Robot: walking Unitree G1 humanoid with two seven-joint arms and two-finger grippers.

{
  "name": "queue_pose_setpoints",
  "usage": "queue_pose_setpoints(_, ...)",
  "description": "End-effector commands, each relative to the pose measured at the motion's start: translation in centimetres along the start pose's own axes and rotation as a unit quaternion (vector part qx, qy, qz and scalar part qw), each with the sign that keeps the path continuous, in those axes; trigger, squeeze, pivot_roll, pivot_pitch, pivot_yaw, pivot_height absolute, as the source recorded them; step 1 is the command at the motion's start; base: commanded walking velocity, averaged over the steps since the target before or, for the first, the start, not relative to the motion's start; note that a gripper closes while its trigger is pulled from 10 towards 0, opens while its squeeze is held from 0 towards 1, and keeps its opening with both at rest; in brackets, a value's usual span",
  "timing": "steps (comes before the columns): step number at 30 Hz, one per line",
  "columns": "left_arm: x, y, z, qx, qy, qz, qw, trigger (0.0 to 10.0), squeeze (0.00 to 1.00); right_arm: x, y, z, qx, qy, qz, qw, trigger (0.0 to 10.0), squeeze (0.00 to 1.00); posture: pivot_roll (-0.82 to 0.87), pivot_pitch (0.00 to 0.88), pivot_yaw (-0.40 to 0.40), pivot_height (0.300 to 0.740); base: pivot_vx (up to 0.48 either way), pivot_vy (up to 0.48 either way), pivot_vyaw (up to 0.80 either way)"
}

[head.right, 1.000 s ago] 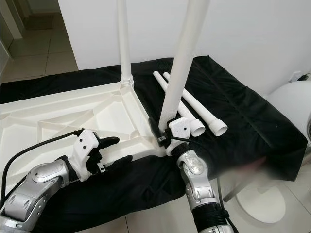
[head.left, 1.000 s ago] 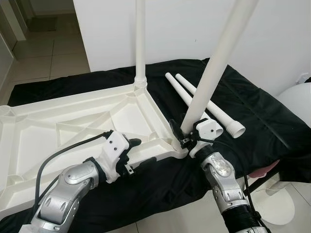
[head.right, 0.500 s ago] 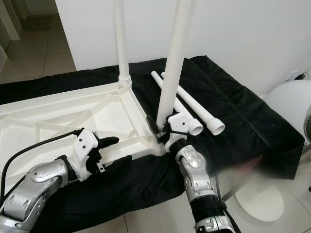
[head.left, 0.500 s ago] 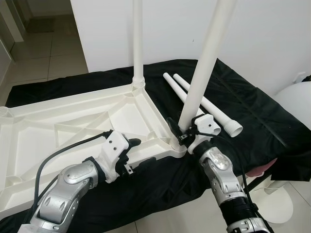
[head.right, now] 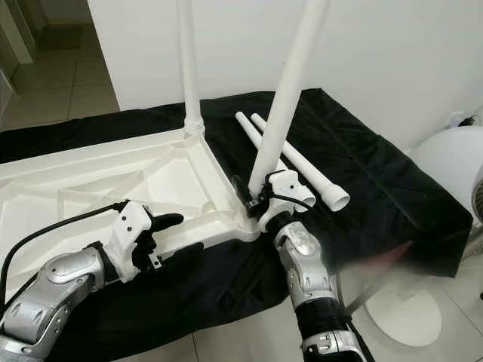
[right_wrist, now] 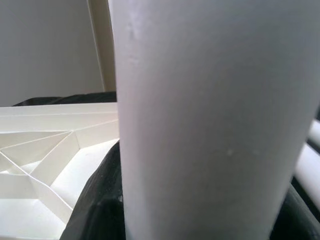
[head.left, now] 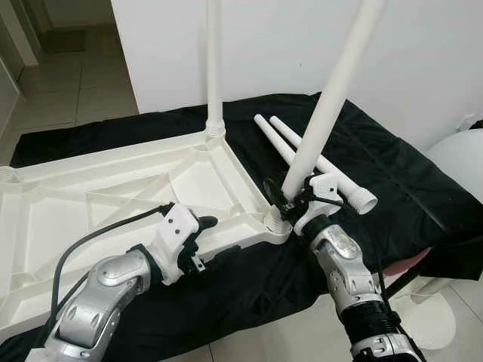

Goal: Building children table

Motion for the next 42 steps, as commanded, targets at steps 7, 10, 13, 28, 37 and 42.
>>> queue_pose_setpoints(7,0.3,0.2,0.1,-0.001,0.006,0.002,1.000,10.0,0.00,2.3,-1.3,1.8,0.073,0.036,0.000,0.997,10.0,0.00,-0.01,0.051,-0.002,0.740,0.000,0.000,0.00)
queue_pose_setpoints(10,0.3,0.2,0.2,-0.001,0.006,0.002,1.000,10.0,0.00,2.4,-1.4,1.9,0.078,0.039,-0.001,0.996,10.0,0.00,-0.01,0.051,-0.002,0.740,0.000,0.000,0.00)
queue_pose_setpoints(13,0.3,0.2,0.1,-0.001,0.005,0.002,1.000,10.0,0.00,2.5,-1.5,1.9,0.079,0.041,0.002,0.996,10.0,0.00,-0.01,0.055,0.001,0.740,0.000,0.000,0.00)
queue_pose_setpoints(28,0.5,0.1,0.1,0.000,0.008,0.005,1.000,10.0,0.00,2.4,-1.7,2.3,-0.010,0.062,0.012,0.998,10.0,0.00,0.00,0.062,-0.010,0.740,0.000,0.000,0.00)
queue_pose_setpoints(37,0.5,0.0,0.0,0.003,0.010,0.004,1.000,10.0,0.00,2.6,-1.7,2.0,-0.030,0.060,0.016,0.998,10.0,0.00,-0.01,0.065,-0.014,0.740,0.000,0.000,0.00)
queue_pose_setpoints(42,0.4,0.1,0.0,0.003,0.008,0.003,1.000,10.0,0.00,1.9,-2.3,1.3,-0.039,0.038,0.047,0.997,10.0,0.00,-0.01,0.063,-0.011,0.740,0.000,0.000,0.00)
Point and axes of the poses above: a point about 5 cm out from each wrist's last joint towards the gripper, its own x axis pointing back from the gripper into the wrist, its own y axis along the axis of the wrist's last joint, z = x × y, the point moved 4 cm from there along -x, pointing out of the wrist towards the gripper, and after that the axes turned 7 degrees about x, right-handed, at the moved point
